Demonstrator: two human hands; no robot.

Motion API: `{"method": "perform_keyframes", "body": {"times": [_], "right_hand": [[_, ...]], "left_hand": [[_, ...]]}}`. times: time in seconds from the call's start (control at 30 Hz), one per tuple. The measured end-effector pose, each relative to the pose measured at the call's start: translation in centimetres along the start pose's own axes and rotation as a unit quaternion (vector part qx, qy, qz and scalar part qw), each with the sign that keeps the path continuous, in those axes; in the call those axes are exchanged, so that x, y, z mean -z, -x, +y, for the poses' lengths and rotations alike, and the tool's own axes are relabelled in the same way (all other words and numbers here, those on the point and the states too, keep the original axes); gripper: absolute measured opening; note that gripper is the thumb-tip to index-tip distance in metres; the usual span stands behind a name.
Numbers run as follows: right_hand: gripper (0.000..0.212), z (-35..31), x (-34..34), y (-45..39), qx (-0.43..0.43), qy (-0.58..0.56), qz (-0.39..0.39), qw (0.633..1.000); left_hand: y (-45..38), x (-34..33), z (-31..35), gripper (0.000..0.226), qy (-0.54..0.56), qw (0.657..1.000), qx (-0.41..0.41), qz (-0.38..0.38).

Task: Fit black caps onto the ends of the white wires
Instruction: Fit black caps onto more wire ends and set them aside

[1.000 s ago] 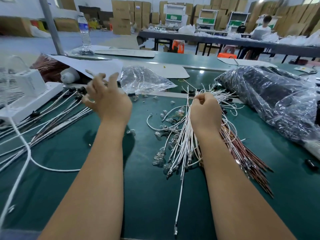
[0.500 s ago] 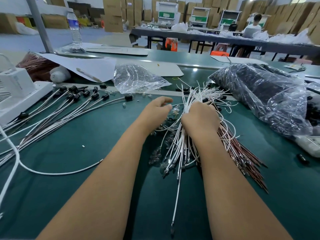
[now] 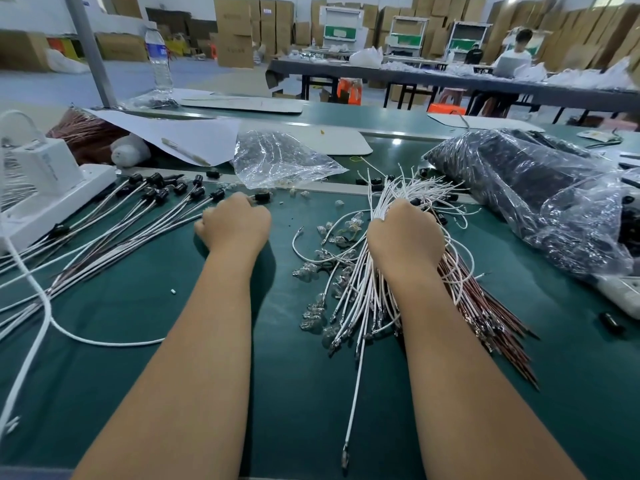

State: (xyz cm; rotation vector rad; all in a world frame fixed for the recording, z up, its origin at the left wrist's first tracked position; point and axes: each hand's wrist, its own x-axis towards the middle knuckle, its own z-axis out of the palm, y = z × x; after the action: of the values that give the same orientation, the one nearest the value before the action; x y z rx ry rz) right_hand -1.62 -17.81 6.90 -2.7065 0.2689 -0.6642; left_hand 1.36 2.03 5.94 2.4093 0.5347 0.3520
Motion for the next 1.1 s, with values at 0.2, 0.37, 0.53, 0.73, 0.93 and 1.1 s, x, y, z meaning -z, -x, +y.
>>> {"method": "perform_keyframes", "body": {"times": [0.2, 0.37, 0.53, 0.73, 0.93, 1.1], "right_hand": [[0.009, -0.7, -0.2, 0.0, 0.067, -0.148, 0.040, 0.986], [0.015, -1.5, -0.4, 0.8, 0.180, -0.201, -0.003, 0.963], [0.015, -2.2, -0.2, 1.1, 0.221, -0.249, 0.038, 0.942], [0.012, -1.4, -0.1, 0.9, 0.153, -0.226, 0.109, 0.956], [0.010, -0.7, 1.0, 0.1, -0.021, -0.298, 0.238, 0.924], [0.011, 0.8, 1.8, -0.7, -0.169, -0.307, 0.267, 0.897]], "left_hand": [[0.5, -0.7, 0.8, 0.058, -0.038, 0.998, -0.039, -0.011], [2.7, -1.4, 3.0, 0.073, 0.074, 0.937, -0.342, 0.009], [2.8, -1.7, 3.1, 0.021, 0.134, 0.909, -0.394, 0.022], [2.7, -1.8, 3.2, 0.016, 0.063, 0.924, -0.372, 0.062], [1.8, -2.4, 2.3, 0.019, -0.002, 0.953, -0.303, -0.024], [1.9, -1.9, 2.4, 0.013, 0.078, 0.951, -0.287, 0.087]]}}
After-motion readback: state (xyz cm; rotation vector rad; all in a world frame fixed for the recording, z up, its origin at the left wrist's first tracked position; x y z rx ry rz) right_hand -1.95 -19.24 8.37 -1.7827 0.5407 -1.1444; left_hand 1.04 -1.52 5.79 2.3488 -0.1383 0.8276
